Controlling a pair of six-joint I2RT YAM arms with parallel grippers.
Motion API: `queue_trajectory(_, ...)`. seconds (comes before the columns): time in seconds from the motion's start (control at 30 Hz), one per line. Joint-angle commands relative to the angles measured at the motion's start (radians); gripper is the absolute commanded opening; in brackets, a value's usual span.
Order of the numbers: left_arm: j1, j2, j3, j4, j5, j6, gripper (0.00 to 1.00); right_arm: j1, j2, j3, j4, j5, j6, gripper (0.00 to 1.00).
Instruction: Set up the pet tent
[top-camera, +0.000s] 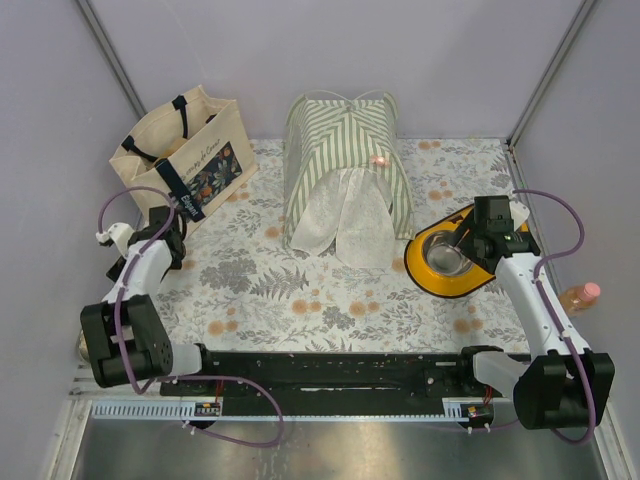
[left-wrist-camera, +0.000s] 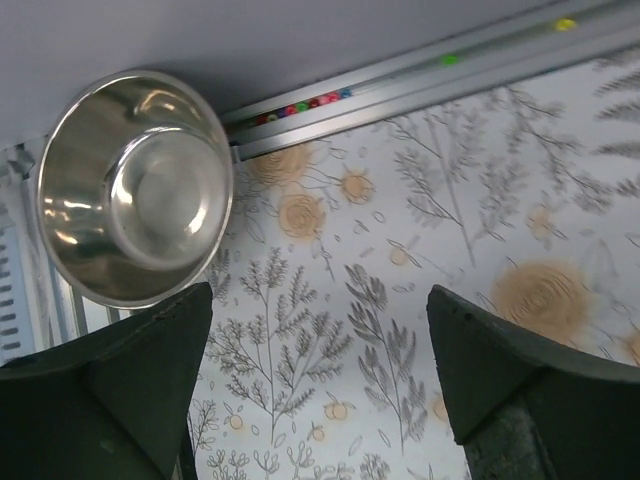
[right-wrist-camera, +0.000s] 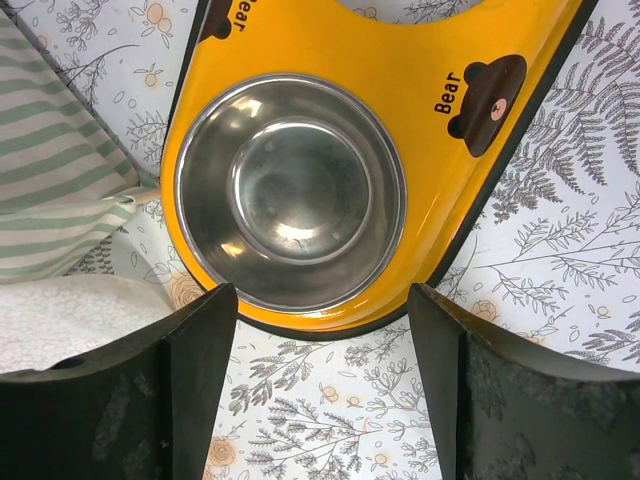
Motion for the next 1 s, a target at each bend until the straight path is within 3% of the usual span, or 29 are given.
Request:
queue_trajectory(0.0, 0.102, 0.078, 0.011, 0.024, -0.082, -0.045, 0.88, 0.005, -0.021, 0.033, -0.008, -0.018, -0.028, 0.77)
queue_trajectory(0.3, 0.269, 0.221, 0.005, 0.05, -0.036, -0.027, 0.75, 0.004, -0.029, 0.008, 0.003, -0.017, -0.043, 0.78)
queue_trajectory(0.5, 0.338, 0.267, 0.003, 0.09, 0.022, 0.016, 0.58, 0.004, -0.032, 0.011, 0.006, -0.006, -0.049, 0.78)
queue_trajectory(0.67, 0.422, 0.299, 0.023, 0.093, 0.12, 0.054, 0.5, 0.004, -0.047, 0.011, 0.003, 0.003, -0.051, 0.78)
queue_trajectory(0.73, 0.45, 0.32, 0.034, 0.102, 0.146, 0.097, 0.42, 0.004, -0.055, 0.008, 0.003, 0.009, -0.051, 0.78)
queue_trajectory(0.83, 0.455, 0.325, 0.054, 0.099, 0.172, 0.12, 0.06, 0.004, -0.064, 0.005, 0.004, 0.02, -0.051, 0.78)
queue_trajectory(0.9, 0.449, 0.305, 0.054, 0.105, 0.209, 0.12, 0.0, 0.004, -0.067, 0.003, 0.004, 0.02, -0.051, 0.78)
queue_trajectory(0.97, 0.429, 0.27, 0.052, 0.096, 0.235, 0.113, 0.0, 0.004, -0.072, 0.007, 0.003, 0.025, -0.049, 0.78)
